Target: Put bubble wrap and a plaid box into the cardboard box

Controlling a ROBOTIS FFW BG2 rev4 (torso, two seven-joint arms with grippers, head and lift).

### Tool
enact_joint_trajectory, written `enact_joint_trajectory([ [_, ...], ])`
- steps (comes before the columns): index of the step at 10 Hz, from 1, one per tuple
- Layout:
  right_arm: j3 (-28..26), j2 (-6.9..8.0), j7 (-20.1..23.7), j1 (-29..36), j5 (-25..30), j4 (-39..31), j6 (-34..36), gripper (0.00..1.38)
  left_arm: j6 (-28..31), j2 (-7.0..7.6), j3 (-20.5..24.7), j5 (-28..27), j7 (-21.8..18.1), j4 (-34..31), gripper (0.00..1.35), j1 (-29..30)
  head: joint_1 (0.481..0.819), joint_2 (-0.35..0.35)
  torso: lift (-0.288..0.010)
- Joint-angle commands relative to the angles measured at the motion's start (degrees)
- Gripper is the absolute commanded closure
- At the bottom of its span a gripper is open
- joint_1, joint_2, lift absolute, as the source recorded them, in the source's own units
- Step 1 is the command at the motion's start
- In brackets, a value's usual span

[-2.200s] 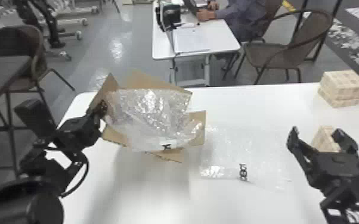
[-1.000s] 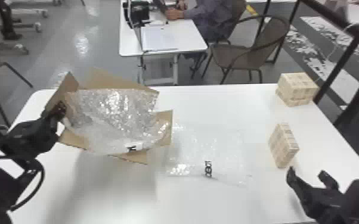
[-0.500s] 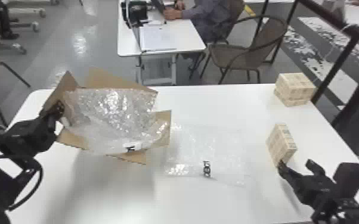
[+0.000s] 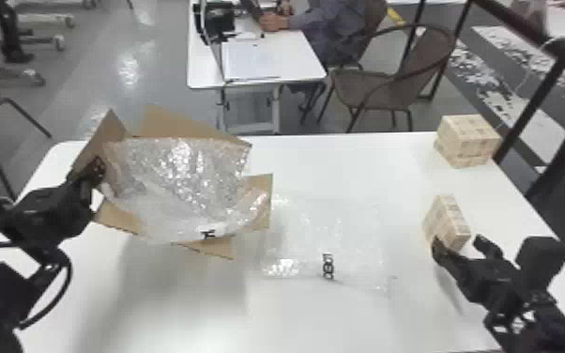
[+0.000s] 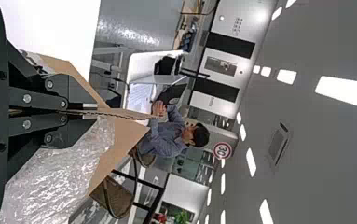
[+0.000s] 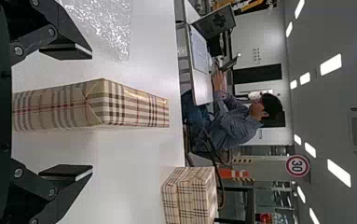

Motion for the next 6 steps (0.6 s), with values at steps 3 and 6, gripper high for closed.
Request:
enact_joint_trajectory([
  [3, 0.80, 0.00, 0.12, -2.98, 1.63, 2.85, -0.59, 0.40, -0.24, -0.20, -0.08, -0.19, 0.00, 0.06, 1.22, 0.08, 0.695, -0.027, -0.108],
  [6, 0.80, 0.18, 0.12, -3.07, 2.42, 2.94, -0.50, 0.72, -0.24, -0.73, 0.18, -0.36, -0.26, 0.06, 1.22, 0.26, 0.695, -0.023, -0.108],
])
